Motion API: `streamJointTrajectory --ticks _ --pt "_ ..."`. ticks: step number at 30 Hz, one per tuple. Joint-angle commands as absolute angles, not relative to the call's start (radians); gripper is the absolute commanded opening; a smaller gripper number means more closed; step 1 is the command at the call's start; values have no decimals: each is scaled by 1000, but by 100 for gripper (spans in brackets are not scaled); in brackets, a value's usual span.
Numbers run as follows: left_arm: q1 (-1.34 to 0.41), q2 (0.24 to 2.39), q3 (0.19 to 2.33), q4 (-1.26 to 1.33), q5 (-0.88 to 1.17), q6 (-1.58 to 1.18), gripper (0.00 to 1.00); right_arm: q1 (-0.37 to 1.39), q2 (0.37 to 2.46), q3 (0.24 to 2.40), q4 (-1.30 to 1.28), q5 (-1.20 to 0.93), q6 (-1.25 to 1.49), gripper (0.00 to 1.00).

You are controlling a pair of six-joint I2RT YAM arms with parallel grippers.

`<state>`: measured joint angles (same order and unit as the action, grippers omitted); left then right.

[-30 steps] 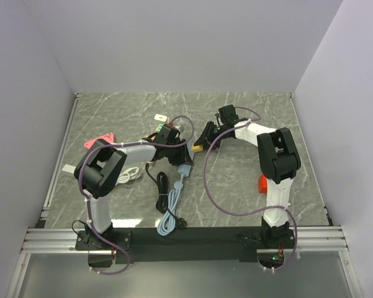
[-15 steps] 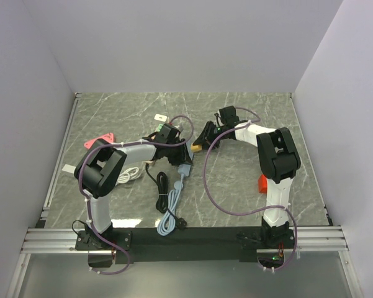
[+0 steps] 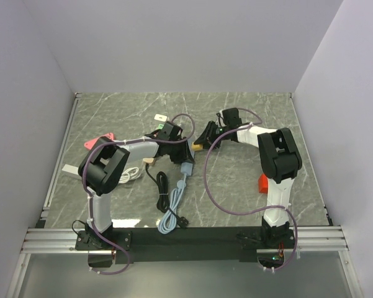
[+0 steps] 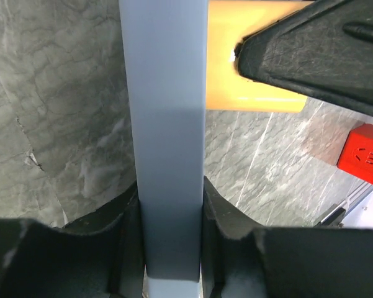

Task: Pull the plug off the socket

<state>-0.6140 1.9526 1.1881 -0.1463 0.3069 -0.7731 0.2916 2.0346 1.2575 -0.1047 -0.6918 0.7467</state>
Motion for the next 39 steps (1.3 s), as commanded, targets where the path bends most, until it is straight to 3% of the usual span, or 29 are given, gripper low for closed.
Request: streamJointTrajectory --ticks 1,2,4,5,10,14,21,30,39 --pt "-630 1997 1200 -41 273 -749 1 333 2000 1238 -144 -776 741 0" --pt "-630 1997 1193 -34 276 -749 1 336 1996 1241 -150 -770 735 17" --pt "-630 1990 1171 -8 294 -755 1 334 1999 1247 -172 -761 716 31" --pt "-630 1987 1160 -8 299 -756 0 334 2006 1250 -178 -755 713 44" --pt "-630 1973 1149 -8 314 -755 1 337 2037 1259 -152 -773 736 54" --pt "-630 1976 1152 -31 287 -752 0 338 2005 1258 -158 -718 747 0" --pt "-627 1983 1132 -67 241 -747 0 270 1905 1264 -250 -698 693 0" --pt "-594 2014 1098 -55 242 -761 0 81 1683 1074 -166 -638 765 0" --pt "-594 2000 1150 -58 273 -779 0 101 1617 1017 -92 -598 796 0"
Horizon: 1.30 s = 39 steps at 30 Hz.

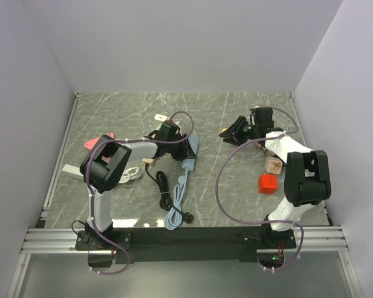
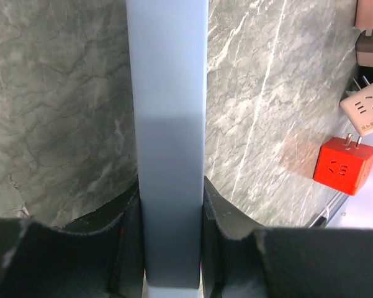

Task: Pull the plug off the socket

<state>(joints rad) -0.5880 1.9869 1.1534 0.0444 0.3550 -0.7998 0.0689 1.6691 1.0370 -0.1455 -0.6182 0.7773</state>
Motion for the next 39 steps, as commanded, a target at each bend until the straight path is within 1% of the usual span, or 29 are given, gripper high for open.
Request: streamJointTrajectory --ticks 1,4,5,6,8,9,11,12,13,15,16,17,18,19,20,21,22,23,24,26,27,28,29,31,32,34,36,38,39 --pt "-595 1991 1152 -55 275 -781 0 100 1597 1006 -95 -585 798 0" --pt "-595 1967 1176 -66 284 -784 0 83 1560 1014 -187 -439 788 0" --pt "-595 1956 1186 -67 297 -784 0 74 1559 1022 -231 -311 790 0" --pt "-595 1930 1190 -72 302 -787 0 52 1559 1028 -323 -255 792 0" --pt "-595 1889 1206 -80 317 -790 0 25 1562 1046 -415 -128 807 0" --pt "-595 1834 1213 -83 325 -793 0 12 1559 1045 -478 -33 822 0" --pt "-595 1774 1242 -118 324 -790 0 -31 1562 1039 -532 32 833 0" --pt "-594 1719 1258 -138 313 -779 0 -41 1568 1039 -570 75 831 4" --pt "-592 1694 1275 -191 305 -775 0 -60 1587 1040 -587 83 830 15" --pt "-584 1623 1319 -248 302 -756 0 -75 1608 1042 -606 80 818 27" --pt "-563 1600 1331 -274 310 -755 1 -80 1621 1042 -607 78 816 39" --pt "-548 1577 1350 -325 320 -755 0 -90 1627 1045 -610 75 816 44" --pt "-508 1521 1351 -343 333 -761 0 -94 1631 1046 -618 72 818 50" --pt "-482 1490 1347 -360 342 -765 0 -97 1637 1052 -617 60 815 59" --pt "-453 1455 1344 -406 338 -775 0 -98 1638 1055 -618 57 812 64" --pt "-383 1387 1336 -423 336 -778 0 -98 1638 1066 -623 55 807 69" --pt "-342 1352 1324 -440 331 -779 0 -100 1647 1077 -627 31 799 79" --pt "-298 1323 1324 -478 345 -773 0 -100 1658 1091 -637 22 792 80" --pt "-202 1274 1325 -501 363 -769 0 -101 1667 1121 -662 17 778 81" --pt "-115 1235 1356 -540 396 -735 0 -100 1680 1141 -689 17 770 83" --pt "-35 1209 1370 -578 402 -723 0 -100 1681 1150 -693 17 766 90" --pt "-3 1197 1397 -589 416 -713 0 -100 1684 1166 -701 17 764 94" --pt "50 1187 1416 -603 429 -701 0 -100 1684 1176 -718 15 758 94" --pt "110 1180 1462 -646 352 -684 0 -100 1684 1195 -724 12 753 95" --pt "129 1166 1454 -635 319 -698 0 -100 1681 1196 -718 3 749 95" --pt "221 1155 1408 -554 347 -712 0 -98 1677 1198 -710 -21 746 96" --pt "276 1211 1420 -569 341 -694 0 -95 1684 1210 -709 -53 733 96" --pt "279 1291 1486 -670 298 -631 0 -83 1695 1216 -703 -86 713 97" --pt "285 1366 1497 -695 270 -615 0 -78 1701 1229 -696 -103 704 97"
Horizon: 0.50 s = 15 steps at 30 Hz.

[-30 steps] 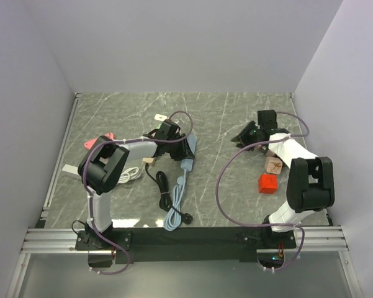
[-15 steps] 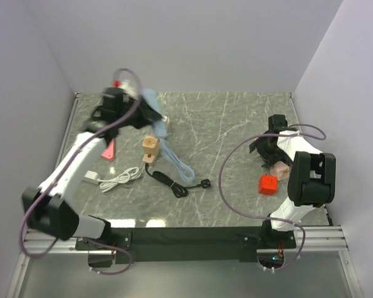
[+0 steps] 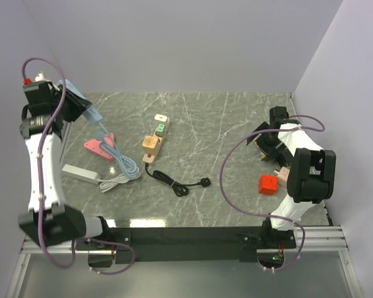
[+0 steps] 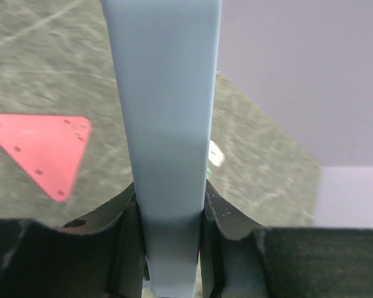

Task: Pull the plug off the socket

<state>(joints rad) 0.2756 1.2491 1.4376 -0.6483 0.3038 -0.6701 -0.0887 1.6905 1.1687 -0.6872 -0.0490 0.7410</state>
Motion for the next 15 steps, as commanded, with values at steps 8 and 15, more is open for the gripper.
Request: streamJointTrajectory --ticks 8,15 --pt "290 1650 1393 -598 236 -522 0 -23 1631 1249 -631 -121 721 98" --pt "288 1802 1411 -587 167 -491 3 102 1643 1387 -702 -98 680 99"
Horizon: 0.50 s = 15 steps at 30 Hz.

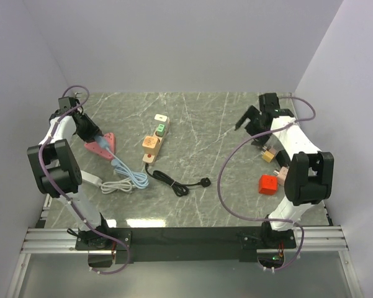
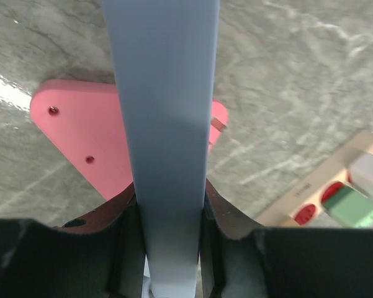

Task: Pull the plug off the socket

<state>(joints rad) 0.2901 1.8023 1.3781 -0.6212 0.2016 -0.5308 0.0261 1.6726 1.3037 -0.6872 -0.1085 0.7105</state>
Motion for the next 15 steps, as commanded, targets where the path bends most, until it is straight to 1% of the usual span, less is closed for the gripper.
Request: streamJointTrajectory --ticks 1,2,3,4,6,7,9,10,11,13,15 --pt "290 1815 1419 -595 155 -491 14 119 1650 1399 -703 -110 657 99" --pt "290 1836 1427 -601 137 -489 21 145 1660 1417 -677 -180 649 99" --pt "288 1842 1433 -609 137 -492 30 190 1683 1430 -669 -207 643 100" --pt "288 1844 1431 -609 138 -500 48 219 1699 1448 -664 -237 635 100" --pt "285 1835 1419 -606 138 -503 60 273 1762 1534 -681 -258 632 100" --pt "285 1827 1411 -606 129 -508 67 337 1787 1569 -696 -252 638 100" --pt "285 1798 1387 -603 135 -517 75 399 1851 1669 -713 -242 650 100" --pt "284 1786 1376 -592 141 -523 88 447 1873 1701 -716 -239 663 100" --pt "278 1752 1364 -588 144 -528 90 477 1919 1770 -725 -236 669 100" --pt "269 1714 1319 -559 210 -520 92 538 1969 1840 -742 -229 687 100" --pt "232 1655 1283 -517 267 -508 93 570 2034 1928 -755 -229 696 100"
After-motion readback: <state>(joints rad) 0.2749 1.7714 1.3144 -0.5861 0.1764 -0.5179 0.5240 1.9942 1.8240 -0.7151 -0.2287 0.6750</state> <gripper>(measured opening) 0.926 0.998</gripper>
